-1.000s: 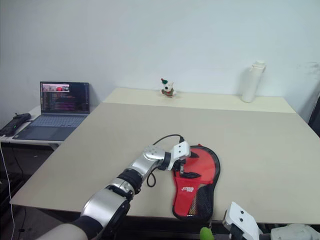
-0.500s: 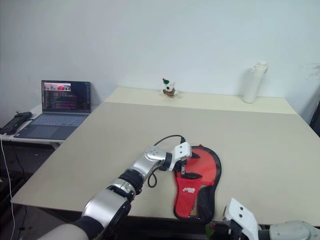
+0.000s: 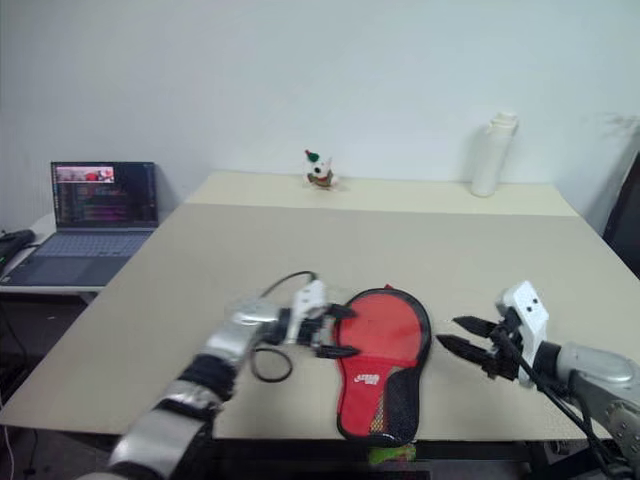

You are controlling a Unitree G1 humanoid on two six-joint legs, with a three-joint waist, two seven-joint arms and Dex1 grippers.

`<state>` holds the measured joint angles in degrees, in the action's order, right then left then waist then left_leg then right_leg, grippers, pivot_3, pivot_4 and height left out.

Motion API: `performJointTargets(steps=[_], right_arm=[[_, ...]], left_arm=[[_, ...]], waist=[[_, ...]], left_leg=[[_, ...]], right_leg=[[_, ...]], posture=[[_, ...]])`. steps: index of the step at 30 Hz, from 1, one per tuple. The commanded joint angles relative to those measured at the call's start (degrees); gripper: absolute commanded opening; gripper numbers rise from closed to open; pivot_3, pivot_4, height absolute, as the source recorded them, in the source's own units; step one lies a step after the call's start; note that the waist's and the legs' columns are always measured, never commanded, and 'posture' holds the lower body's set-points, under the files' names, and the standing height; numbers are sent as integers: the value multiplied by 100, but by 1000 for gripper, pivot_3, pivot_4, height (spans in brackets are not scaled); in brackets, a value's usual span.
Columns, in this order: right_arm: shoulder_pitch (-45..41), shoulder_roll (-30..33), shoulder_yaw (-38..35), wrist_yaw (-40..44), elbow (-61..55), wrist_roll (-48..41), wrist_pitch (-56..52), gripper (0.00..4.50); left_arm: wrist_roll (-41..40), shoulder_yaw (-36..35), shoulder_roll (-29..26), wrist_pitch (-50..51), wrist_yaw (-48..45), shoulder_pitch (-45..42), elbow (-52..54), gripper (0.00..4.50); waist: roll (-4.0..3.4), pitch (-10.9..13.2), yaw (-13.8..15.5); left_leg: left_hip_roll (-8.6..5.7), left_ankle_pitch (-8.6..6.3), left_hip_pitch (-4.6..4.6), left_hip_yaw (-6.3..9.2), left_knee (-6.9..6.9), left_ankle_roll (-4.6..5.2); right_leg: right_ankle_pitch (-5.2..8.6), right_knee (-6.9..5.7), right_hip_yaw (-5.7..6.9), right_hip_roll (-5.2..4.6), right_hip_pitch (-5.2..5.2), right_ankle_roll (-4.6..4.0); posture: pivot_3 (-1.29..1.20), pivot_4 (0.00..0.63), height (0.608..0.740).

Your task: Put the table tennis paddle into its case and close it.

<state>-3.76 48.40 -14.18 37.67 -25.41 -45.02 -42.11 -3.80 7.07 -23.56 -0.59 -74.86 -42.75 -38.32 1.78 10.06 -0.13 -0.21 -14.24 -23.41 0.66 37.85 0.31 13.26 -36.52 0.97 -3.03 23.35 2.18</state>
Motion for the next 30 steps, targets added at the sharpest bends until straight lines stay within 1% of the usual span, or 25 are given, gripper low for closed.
performJointTargets(steps=[1,3,4,5,7,11,12,15,19,22,26,30], right_arm=[[-233,-22,129,513,391,372,566,2689],[-497,-61,304,749,804,619,830,2689],[-703,-95,436,909,1074,745,979,2689],[-890,-131,556,1058,1319,869,1128,2689],[-1242,-215,697,1308,1834,1041,1325,2689],[-1789,-294,828,1767,2811,1344,1668,2689],[-1920,-326,868,1856,3029,1431,1746,2689],[-2388,-449,1023,2067,3841,1765,2034,2689],[-2745,-424,1037,2401,4735,2064,2427,2689],[-2836,-414,1071,2498,5078,2304,2648,2689],[-2966,-319,891,2551,5430,2414,2764,2689],[-2852,-225,772,2542,5096,2346,2595,2689]], left_arm=[[-429,-315,-218,414,59,170,874,4500],[-599,-544,-401,568,212,374,1231,4500],[-688,-707,-493,635,340,494,1389,4500],[-764,-834,-563,705,457,601,1532,4500],[-880,-952,-637,860,629,823,1880,4500],[-1034,-963,-686,1211,902,1197,2603,4500],[-1062,-987,-722,1279,978,1300,2768,4500],[-1094,-1136,-839,1436,1325,1662,3303,4500],[-1109,-1097,-806,1691,1733,1745,3732,4500],[-1005,-1075,-917,1687,1887,1793,3787,4500],[-883,-965,-931,1654,2122,1671,3710,4500],[-847,-1002,-1046,1587,2160,1815,3588,4500]], waist=[[-7,9,32],[-15,15,94],[-12,16,93],[-10,18,85],[-10,21,58],[-15,25,43],[-16,26,49],[-17,27,13],[-18,28,14],[-19,29,11],[-21,30,4],[-26,33,4]], left_leg=[[-9,0,0,1,5,0],[-17,0,-1,2,12,0],[-19,0,-1,1,16,0],[-16,0,1,-4,20,0],[-13,1,7,-17,23,0],[-9,2,17,-24,21,0],[-9,2,18,-25,20,-1],[-9,2,21,-39,14,-1],[-7,2,32,-53,10,-1],[-7,2,37,-61,12,-1],[-7,2,42,-67,10,-1],[-7,2,43,-70,10,-1]], right_leg=[[3,-21,2,-4,4,-3],[5,-31,3,-12,5,-1],[6,-31,3,-13,4,0],[18,-29,2,-12,3,20],[19,-32,-1,-11,3,24],[16,-38,-10,-10,0,17],[4,-39,-15,-10,1,-3],[3,-37,-19,-10,2,-5],[3,-40,-26,-10,2,-5],[2,-42,-31,-10,-1,-5],[2,-44,-35,-10,-2,-5],[2,-45,-37,-10,-2,-5]], posture=[[0,150,740],[0,150,740],[0,150,740],[0,150,740],[0,150,740],[0,150,740],[0,150,740],[0,150,740],[0,150,740],[0,150,740],[0,150,740],[0,150,740]])
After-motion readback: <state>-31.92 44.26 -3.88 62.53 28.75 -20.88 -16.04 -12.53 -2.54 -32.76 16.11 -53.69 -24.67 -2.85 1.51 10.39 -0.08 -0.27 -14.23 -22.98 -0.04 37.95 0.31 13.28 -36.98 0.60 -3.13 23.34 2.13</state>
